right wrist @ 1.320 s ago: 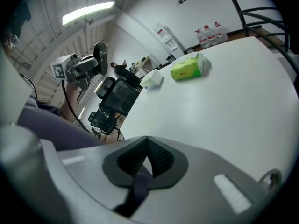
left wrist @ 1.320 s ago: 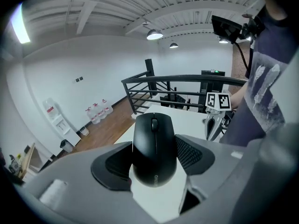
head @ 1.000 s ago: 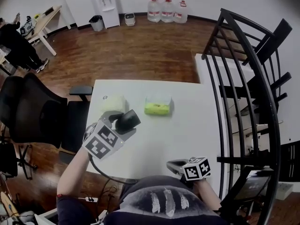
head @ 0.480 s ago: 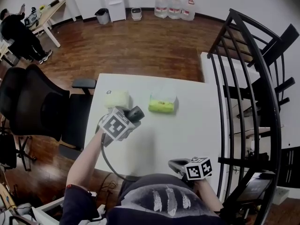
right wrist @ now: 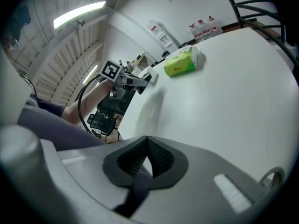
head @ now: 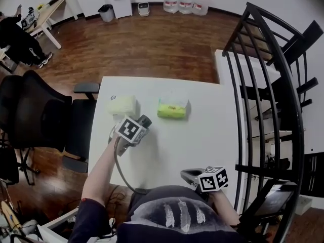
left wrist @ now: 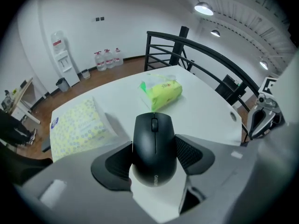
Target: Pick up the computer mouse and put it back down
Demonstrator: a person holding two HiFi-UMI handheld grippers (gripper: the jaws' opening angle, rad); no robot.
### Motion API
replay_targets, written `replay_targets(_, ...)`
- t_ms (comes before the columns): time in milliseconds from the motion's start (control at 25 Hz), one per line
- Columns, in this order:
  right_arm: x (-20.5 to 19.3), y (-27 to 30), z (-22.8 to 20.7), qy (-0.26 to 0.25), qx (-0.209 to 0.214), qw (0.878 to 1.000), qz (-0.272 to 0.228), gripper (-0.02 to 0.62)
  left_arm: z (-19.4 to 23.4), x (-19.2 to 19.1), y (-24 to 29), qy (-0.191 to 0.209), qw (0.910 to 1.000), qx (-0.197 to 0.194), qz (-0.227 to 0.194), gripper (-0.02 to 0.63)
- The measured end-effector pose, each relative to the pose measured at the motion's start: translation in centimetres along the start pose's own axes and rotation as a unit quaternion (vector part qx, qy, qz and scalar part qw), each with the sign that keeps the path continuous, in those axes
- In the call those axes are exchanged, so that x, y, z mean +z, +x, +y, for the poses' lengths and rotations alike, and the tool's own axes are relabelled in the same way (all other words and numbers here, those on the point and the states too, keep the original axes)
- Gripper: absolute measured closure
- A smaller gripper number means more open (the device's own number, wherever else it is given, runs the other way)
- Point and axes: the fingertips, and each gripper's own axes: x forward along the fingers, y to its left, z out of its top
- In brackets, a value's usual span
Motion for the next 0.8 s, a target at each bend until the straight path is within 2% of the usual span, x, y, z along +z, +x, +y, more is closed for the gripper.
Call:
replay_targets(480,0.3,0.4,-0.8,0.001,0.006,1.0,0.015,0.592,1.3,-3.1,3.0,-0.048,0.9981,0.005,0.04,0.302)
replay_targets(800,0.4,1.0,-0.6,0.002,0.007,1.0,0.017,0.592,1.6,-5.3,4.6,-0.059,0.9962,0.002,0.065,0.302)
